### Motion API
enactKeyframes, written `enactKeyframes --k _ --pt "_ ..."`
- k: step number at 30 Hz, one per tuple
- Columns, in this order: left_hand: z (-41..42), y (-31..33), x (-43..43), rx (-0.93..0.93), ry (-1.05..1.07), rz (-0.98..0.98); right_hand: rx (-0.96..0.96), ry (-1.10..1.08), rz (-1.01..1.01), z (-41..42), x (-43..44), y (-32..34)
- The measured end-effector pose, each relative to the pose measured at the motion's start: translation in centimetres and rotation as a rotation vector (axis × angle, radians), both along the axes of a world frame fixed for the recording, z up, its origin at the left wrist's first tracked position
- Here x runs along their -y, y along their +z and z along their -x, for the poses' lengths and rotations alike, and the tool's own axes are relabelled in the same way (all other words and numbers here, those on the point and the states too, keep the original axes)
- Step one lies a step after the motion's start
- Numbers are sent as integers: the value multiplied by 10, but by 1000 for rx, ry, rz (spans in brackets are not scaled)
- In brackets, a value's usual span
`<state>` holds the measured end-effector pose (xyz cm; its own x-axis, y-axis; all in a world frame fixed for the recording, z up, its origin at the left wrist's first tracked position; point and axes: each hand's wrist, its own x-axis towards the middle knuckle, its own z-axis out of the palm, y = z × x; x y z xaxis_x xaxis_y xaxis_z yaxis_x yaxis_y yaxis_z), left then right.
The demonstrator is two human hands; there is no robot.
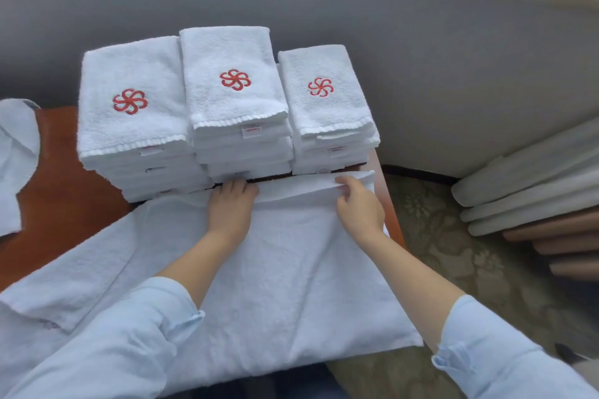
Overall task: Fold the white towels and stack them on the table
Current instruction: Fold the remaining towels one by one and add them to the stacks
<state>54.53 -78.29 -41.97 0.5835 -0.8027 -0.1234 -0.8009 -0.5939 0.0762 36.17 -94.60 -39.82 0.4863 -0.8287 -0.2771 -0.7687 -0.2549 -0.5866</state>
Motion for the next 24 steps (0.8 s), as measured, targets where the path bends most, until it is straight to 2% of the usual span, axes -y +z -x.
enactKeyframes --k 4,13,17,24 --pt "-4 7 6 -8 63 10 72 12 47 2 4 16" --pt "0 55 -14 -44 72 229 166 31 94 13 -6 54" --pt "10 73 -33 -89 -3 306 138 12 167 22 -16 65" --pt "42 68 -70 -133 -174 257 36 -33 263 58 -45 58"
